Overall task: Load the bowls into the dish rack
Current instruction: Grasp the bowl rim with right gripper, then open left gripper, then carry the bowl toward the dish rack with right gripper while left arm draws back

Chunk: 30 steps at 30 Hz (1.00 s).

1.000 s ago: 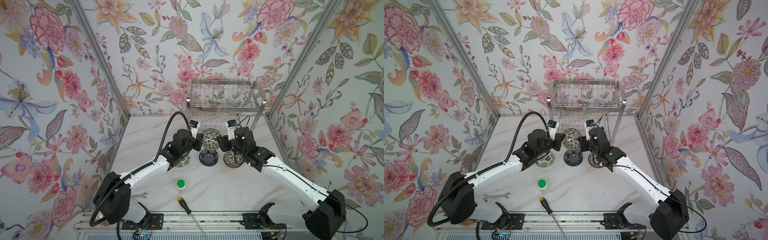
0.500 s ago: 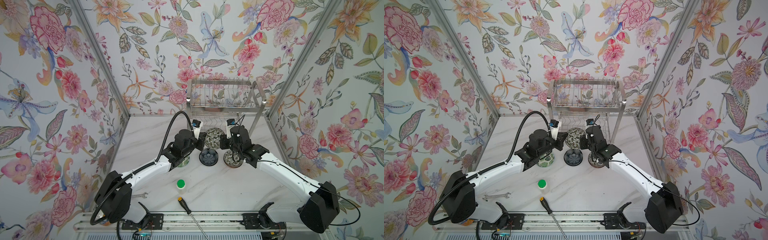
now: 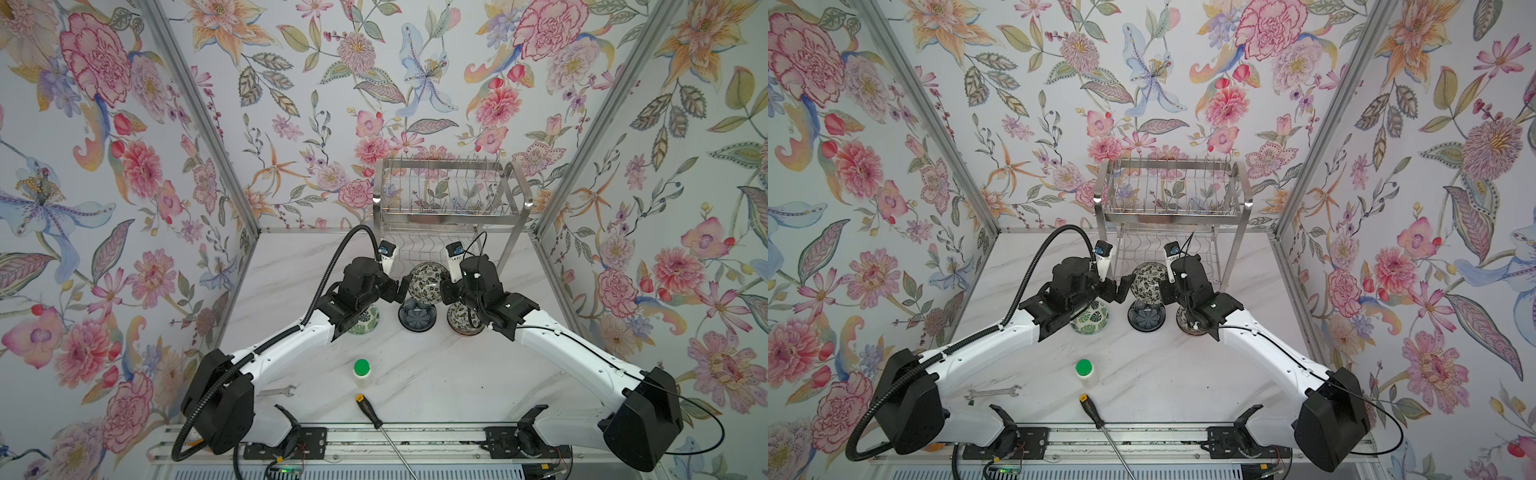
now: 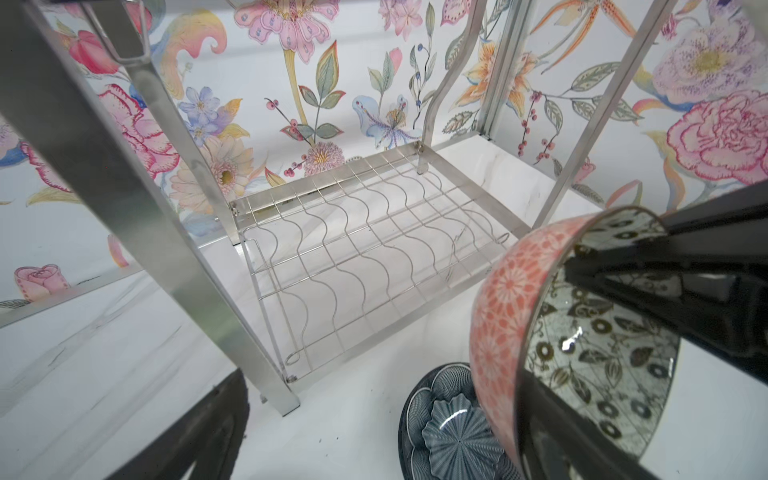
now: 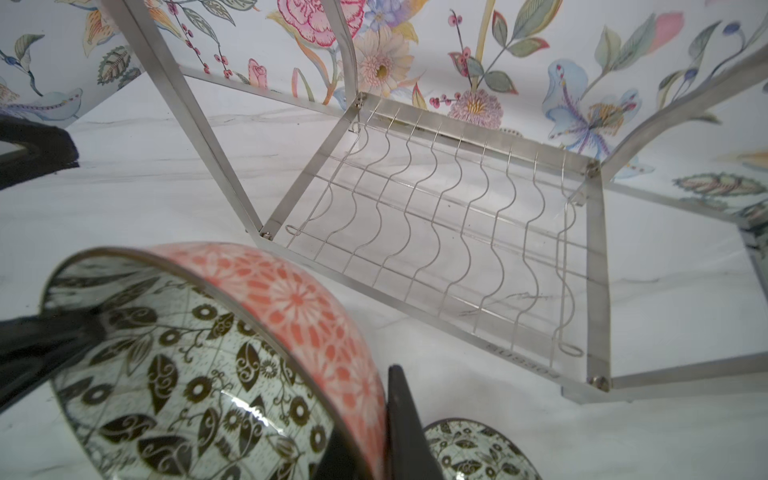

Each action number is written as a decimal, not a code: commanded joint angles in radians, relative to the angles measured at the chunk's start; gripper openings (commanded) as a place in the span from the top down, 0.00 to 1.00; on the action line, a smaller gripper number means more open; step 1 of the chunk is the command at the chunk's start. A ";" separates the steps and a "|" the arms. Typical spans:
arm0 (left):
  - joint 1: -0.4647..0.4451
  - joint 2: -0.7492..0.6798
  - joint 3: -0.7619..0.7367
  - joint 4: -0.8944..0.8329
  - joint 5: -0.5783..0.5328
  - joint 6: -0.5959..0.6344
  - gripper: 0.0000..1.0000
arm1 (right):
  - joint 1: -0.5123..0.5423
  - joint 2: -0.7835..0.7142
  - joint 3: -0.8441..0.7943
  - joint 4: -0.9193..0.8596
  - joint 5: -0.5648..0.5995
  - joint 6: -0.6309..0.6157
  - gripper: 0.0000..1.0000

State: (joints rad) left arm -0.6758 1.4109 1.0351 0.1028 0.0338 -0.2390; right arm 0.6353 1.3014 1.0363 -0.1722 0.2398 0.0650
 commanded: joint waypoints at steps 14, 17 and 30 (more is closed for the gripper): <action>0.107 -0.070 -0.010 -0.104 -0.055 0.043 0.01 | 0.062 0.219 -0.132 0.786 0.678 -0.866 1.00; 0.113 -0.077 -0.012 -0.109 -0.052 0.047 0.01 | 0.060 0.297 -0.143 0.995 0.715 -1.022 1.00; 0.151 -0.128 -0.032 -0.149 -0.053 0.058 0.01 | -0.059 0.564 -0.017 1.267 0.728 -1.286 1.00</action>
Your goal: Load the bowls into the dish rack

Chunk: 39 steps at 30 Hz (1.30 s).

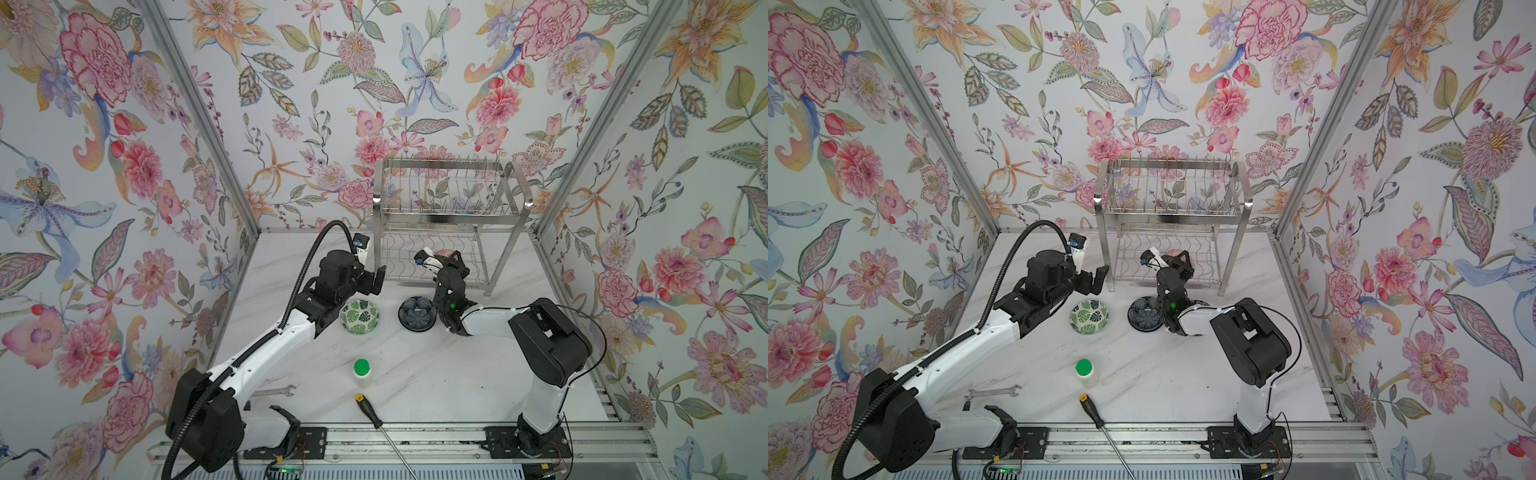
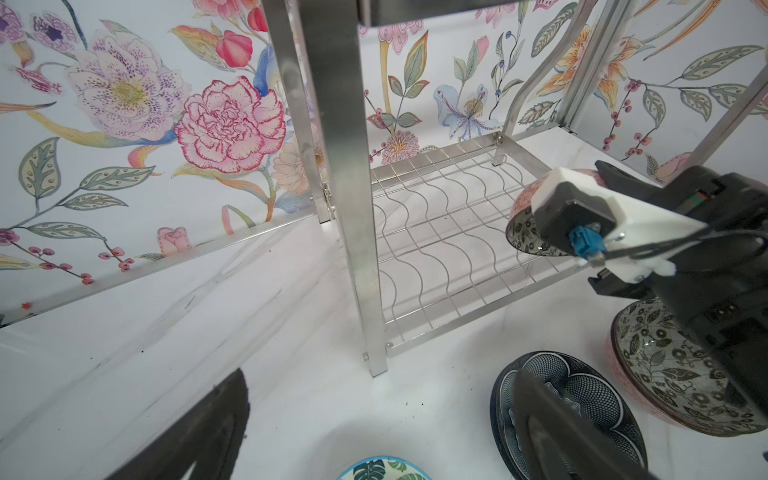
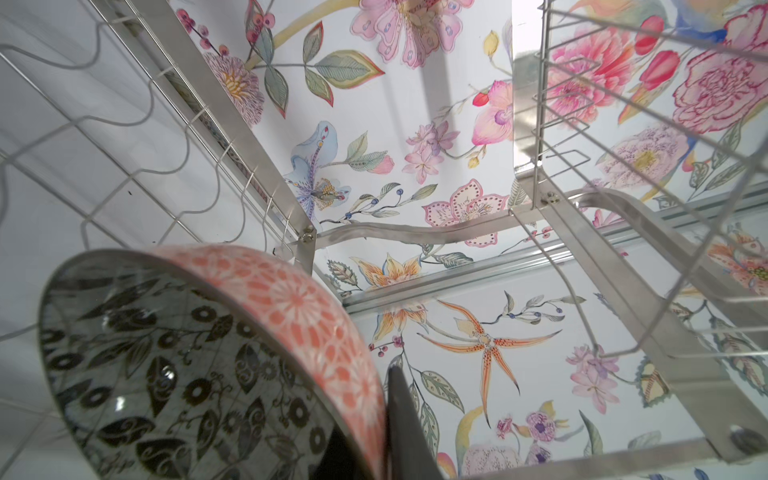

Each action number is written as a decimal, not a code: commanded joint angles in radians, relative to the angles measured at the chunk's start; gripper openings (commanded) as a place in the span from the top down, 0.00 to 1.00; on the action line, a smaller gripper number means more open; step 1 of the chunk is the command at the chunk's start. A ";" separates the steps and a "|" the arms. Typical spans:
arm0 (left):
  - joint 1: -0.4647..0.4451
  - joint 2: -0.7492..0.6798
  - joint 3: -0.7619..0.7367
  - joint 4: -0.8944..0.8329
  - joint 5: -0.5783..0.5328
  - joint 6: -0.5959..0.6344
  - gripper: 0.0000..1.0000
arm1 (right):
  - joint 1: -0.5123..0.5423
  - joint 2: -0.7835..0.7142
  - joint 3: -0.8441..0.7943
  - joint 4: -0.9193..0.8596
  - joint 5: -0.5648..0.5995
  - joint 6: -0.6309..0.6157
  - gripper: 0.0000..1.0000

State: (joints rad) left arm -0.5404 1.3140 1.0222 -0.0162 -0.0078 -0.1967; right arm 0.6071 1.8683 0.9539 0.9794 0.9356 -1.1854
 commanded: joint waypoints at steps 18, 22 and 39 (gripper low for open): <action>0.041 -0.061 -0.059 -0.020 0.008 0.014 0.01 | -0.147 0.176 0.343 -0.192 0.022 0.137 1.00; 0.048 -0.064 -0.067 -0.017 0.016 0.015 0.01 | -0.159 0.221 0.403 -0.237 0.025 0.157 1.00; 0.058 -0.056 -0.054 -0.032 0.034 0.017 0.01 | -0.196 0.405 0.655 -0.298 0.124 0.156 1.00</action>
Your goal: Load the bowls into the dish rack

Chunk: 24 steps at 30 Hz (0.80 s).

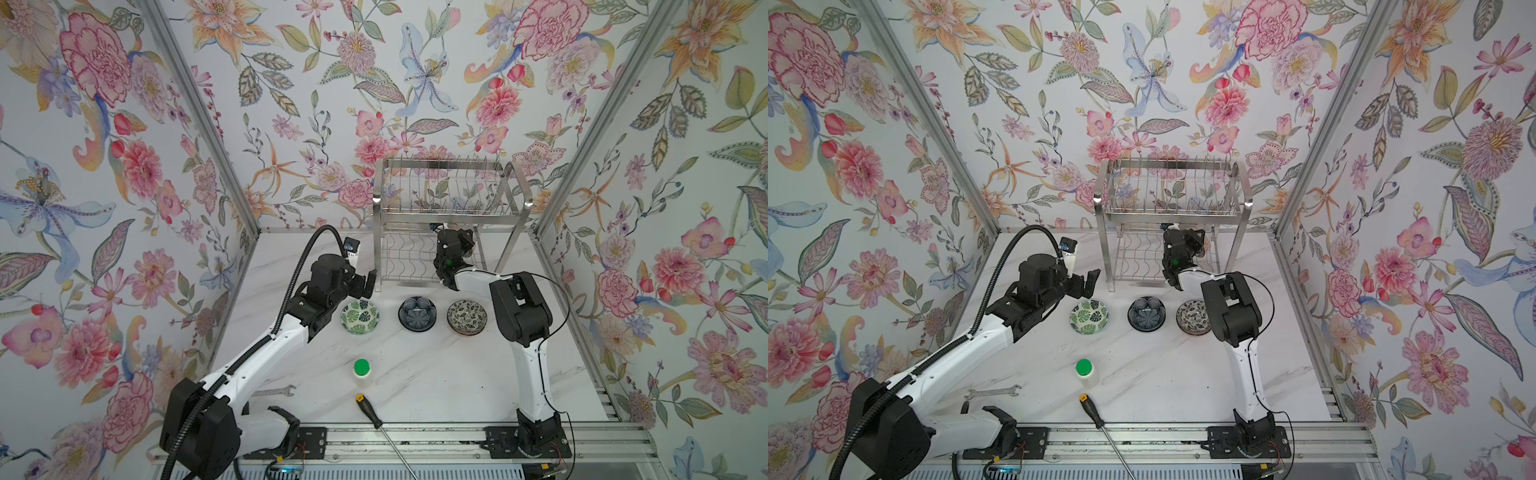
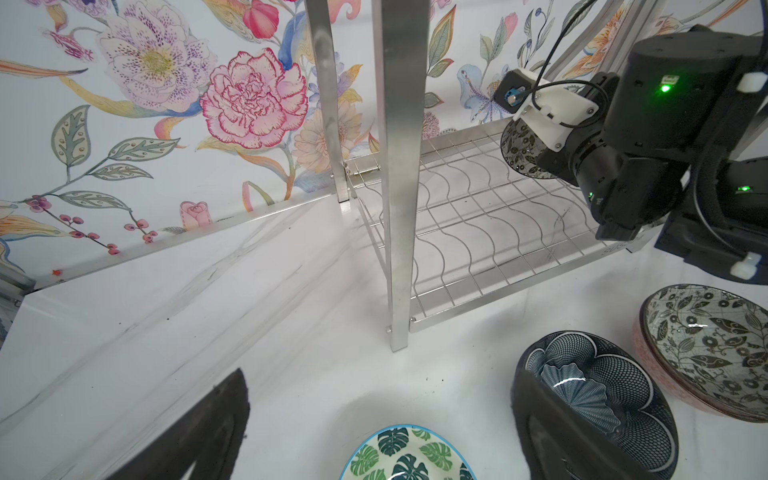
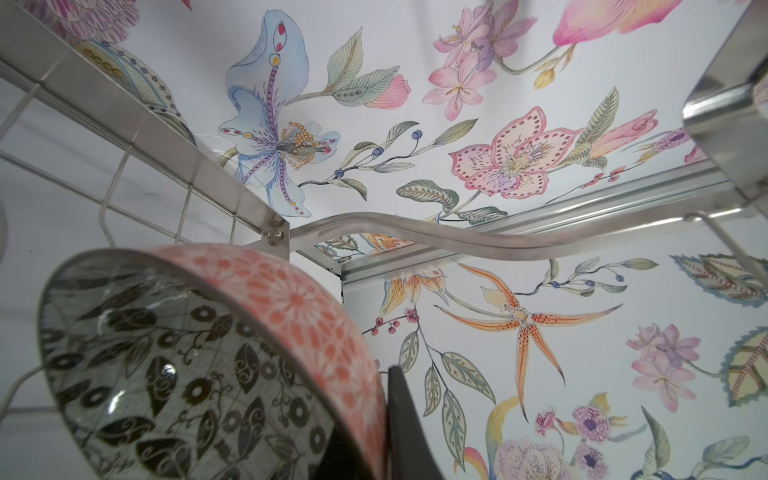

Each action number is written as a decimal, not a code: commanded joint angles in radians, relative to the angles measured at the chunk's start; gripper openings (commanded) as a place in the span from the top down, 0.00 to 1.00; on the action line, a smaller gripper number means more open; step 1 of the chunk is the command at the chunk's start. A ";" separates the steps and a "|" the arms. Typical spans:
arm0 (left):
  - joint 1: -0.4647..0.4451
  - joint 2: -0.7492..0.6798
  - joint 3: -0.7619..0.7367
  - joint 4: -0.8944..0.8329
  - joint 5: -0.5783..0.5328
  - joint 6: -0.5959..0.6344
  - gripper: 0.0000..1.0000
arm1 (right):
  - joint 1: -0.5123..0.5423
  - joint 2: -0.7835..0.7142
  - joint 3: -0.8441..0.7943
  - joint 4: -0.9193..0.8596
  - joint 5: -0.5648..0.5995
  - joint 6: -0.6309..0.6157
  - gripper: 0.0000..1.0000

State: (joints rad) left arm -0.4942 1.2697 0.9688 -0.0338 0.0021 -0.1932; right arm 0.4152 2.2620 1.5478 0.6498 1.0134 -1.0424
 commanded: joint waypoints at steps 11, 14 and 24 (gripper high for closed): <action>0.011 -0.001 0.011 -0.019 0.035 0.015 0.01 | -0.027 0.163 0.176 0.258 0.125 -0.218 1.00; 0.013 0.008 0.015 -0.014 0.046 0.012 0.01 | -0.038 0.247 0.248 0.470 0.152 -0.424 1.00; 0.013 0.015 0.018 -0.012 0.052 0.012 0.01 | -0.050 0.299 0.319 0.451 0.168 -0.439 1.00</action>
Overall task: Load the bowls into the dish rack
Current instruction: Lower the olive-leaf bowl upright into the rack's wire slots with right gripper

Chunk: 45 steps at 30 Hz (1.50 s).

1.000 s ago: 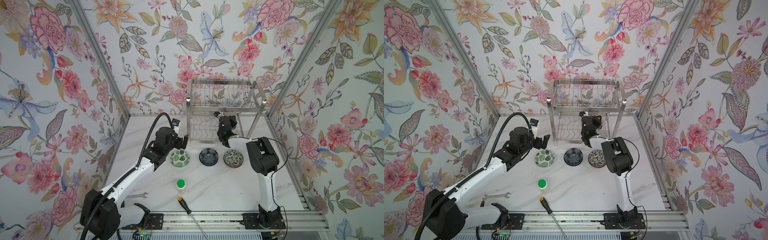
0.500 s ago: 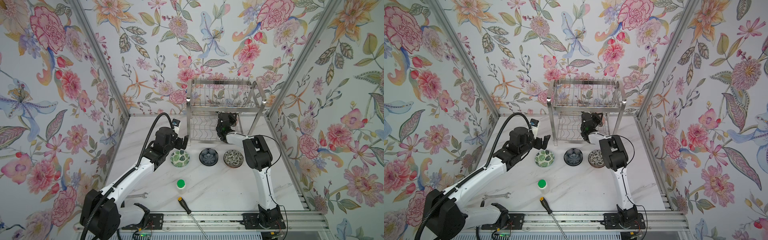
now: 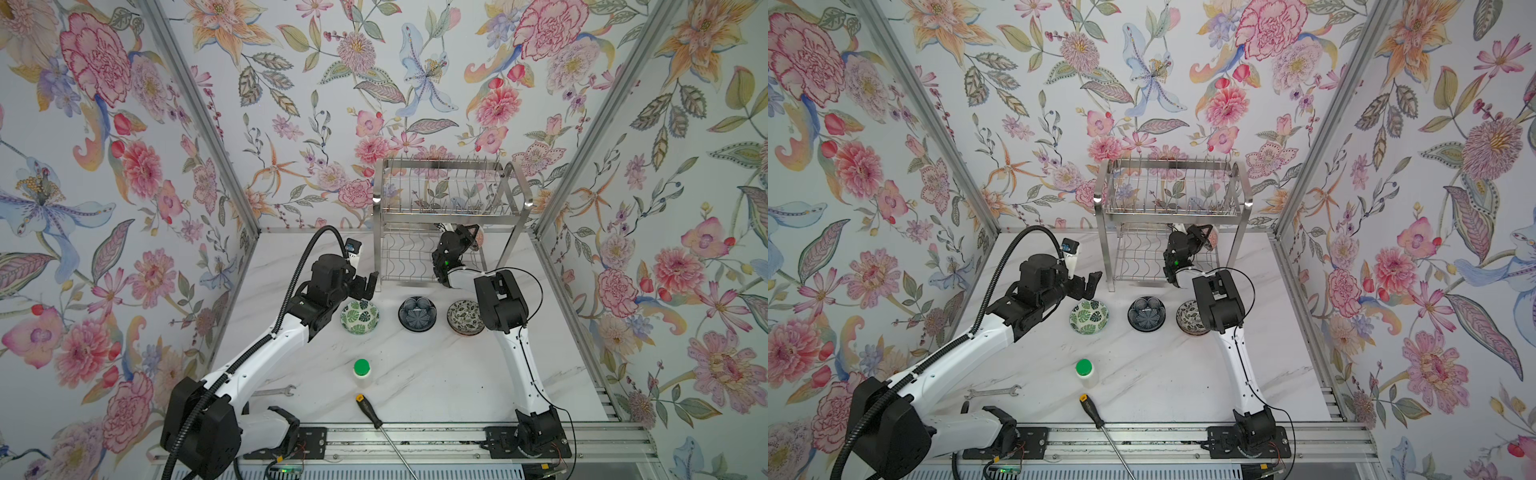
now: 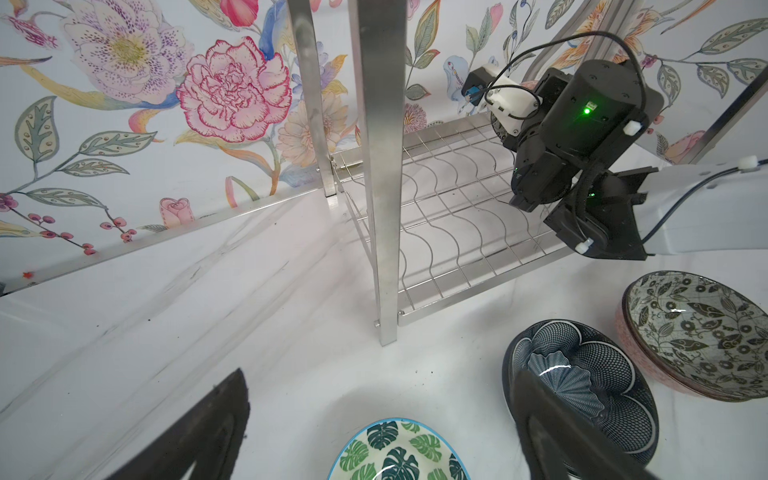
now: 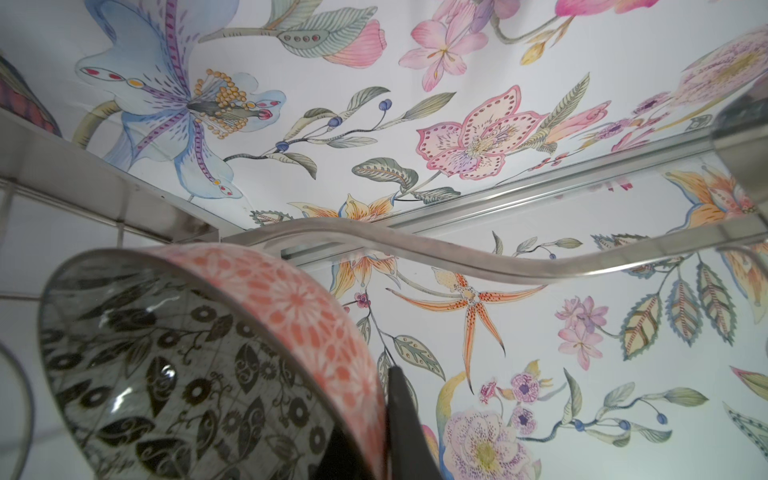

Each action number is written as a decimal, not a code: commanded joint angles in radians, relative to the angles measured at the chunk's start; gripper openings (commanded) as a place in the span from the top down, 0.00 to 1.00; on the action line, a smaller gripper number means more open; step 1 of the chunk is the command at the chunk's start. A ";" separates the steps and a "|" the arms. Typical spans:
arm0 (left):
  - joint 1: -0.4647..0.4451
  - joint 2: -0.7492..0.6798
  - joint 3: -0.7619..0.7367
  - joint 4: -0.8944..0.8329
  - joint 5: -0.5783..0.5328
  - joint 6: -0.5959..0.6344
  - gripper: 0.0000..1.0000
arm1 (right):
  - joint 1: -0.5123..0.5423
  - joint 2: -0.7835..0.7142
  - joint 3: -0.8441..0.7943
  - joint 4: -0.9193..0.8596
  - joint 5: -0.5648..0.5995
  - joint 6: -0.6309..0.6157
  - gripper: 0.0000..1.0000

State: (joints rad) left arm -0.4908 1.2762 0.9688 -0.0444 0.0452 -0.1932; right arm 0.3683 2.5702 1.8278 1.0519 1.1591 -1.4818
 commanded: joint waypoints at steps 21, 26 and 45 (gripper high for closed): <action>0.008 0.006 0.013 -0.006 0.013 0.011 0.01 | 0.009 -0.010 0.076 -0.259 0.014 0.254 0.96; 0.009 0.005 0.011 -0.004 0.013 0.011 0.01 | 0.009 -0.013 0.079 -0.276 0.011 0.271 0.89; 0.009 -0.006 -0.005 0.001 0.015 0.003 0.00 | 0.008 -0.057 0.042 -0.276 0.004 0.291 0.50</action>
State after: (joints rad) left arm -0.4908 1.2774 0.9688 -0.0444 0.0486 -0.1936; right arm 0.3725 2.5694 1.8874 0.7605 1.1599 -1.2015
